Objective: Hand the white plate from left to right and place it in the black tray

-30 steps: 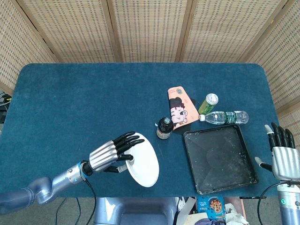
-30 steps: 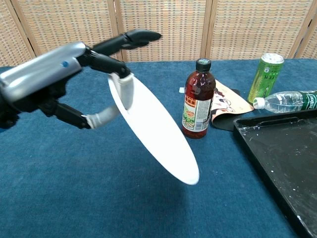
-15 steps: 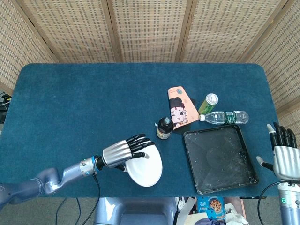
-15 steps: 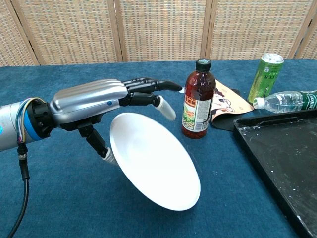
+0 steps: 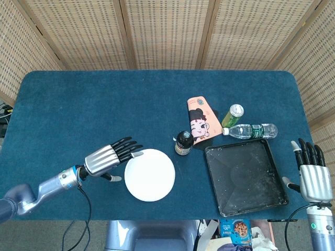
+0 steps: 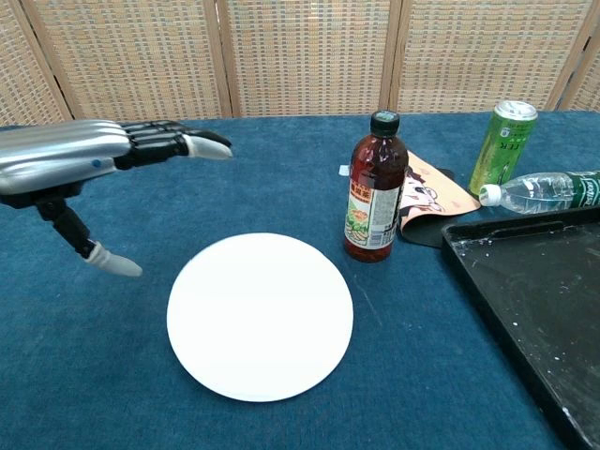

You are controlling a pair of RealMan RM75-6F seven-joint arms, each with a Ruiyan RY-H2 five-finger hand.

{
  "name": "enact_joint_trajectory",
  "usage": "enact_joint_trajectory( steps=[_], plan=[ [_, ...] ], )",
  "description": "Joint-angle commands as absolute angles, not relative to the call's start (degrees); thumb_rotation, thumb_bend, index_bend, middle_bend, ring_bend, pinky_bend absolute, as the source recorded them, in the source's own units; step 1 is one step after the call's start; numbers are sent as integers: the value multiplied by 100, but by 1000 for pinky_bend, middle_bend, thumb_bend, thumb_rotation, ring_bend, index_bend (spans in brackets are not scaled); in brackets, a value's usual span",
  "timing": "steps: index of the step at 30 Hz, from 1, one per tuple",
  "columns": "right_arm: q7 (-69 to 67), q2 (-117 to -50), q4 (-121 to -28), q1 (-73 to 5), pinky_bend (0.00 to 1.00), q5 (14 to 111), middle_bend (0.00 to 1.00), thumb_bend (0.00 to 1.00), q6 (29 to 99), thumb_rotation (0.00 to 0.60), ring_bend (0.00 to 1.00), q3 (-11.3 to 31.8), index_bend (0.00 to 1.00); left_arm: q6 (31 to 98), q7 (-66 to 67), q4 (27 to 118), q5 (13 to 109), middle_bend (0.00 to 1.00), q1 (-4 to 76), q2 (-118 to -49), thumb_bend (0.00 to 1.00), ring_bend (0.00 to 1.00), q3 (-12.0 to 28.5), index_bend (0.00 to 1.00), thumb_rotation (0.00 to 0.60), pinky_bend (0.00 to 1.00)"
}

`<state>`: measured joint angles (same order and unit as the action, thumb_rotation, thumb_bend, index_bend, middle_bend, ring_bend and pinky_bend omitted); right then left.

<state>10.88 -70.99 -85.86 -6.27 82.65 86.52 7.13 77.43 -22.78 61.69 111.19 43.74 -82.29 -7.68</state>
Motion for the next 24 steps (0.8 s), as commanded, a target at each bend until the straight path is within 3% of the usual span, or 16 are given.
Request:
enact_joint_trajectory(
  steps=[1, 8, 14, 18, 24],
  plan=[
    [1143, -7107, -8609, -636, 0, 8286, 0, 0, 8642, 600, 0, 695, 0, 7806, -2452, 6067, 10991, 0, 4211, -7989, 0, 0, -905, 0, 533, 0],
    [1183, -7077, -8677, -661, 0, 8590, 0, 0, 8624, 600, 0, 519, 0, 7657, -2698, 5919, 10299, 0, 3869, -7638, 0, 0, -794, 0, 529, 0],
    [906, -7023, -8413, -849, 0, 9530, 0, 0, 8617, 600, 0, 144, 0, 7565, -2487, 6078, 9575, 0, 3525, -7338, 0, 0, -516, 0, 531, 0],
    [463, -7036, -8062, -1176, 0, 10441, 0, 0, 8641, 600, 0, -117, 0, 7569, -1977, 6604, 8910, 0, 3179, -7092, 0, 0, -248, 0, 598, 0],
    [90, -7046, -8041, -1938, 0, 11510, 0, 0, 8348, 600, 0, -315, 0, 7982, -895, 7918, 7770, 0, 2442, -6742, 0, 0, 156, 0, 600, 0]
  ],
)
